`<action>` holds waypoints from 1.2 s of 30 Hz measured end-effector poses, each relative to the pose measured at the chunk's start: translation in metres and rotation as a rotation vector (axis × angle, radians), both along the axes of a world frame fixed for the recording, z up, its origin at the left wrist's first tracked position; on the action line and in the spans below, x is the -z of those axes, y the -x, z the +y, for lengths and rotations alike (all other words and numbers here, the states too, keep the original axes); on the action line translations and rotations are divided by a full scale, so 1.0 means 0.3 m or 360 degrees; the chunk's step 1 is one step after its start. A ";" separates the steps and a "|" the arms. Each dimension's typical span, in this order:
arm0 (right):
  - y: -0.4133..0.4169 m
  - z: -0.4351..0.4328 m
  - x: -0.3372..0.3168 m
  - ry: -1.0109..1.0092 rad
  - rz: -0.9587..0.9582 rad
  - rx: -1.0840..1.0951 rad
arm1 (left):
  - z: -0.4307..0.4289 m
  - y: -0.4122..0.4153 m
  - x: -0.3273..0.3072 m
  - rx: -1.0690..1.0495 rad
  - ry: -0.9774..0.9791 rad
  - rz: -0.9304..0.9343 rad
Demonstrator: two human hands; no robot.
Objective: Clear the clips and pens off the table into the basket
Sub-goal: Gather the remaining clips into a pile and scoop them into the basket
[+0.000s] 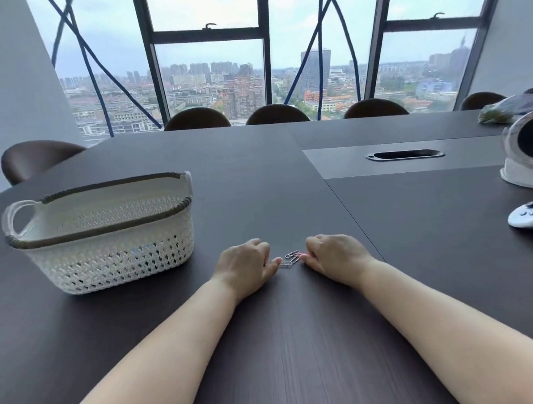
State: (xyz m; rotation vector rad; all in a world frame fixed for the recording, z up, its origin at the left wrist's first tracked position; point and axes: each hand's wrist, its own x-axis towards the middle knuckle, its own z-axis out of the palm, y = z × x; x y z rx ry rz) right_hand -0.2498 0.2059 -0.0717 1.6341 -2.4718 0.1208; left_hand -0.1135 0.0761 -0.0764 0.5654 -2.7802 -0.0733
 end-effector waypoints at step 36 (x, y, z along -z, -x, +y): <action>-0.410 -0.649 -0.325 0.0931 -0.0756 -0.0500 | -0.449 -0.544 -0.336 -0.0592 0.0227 0.0657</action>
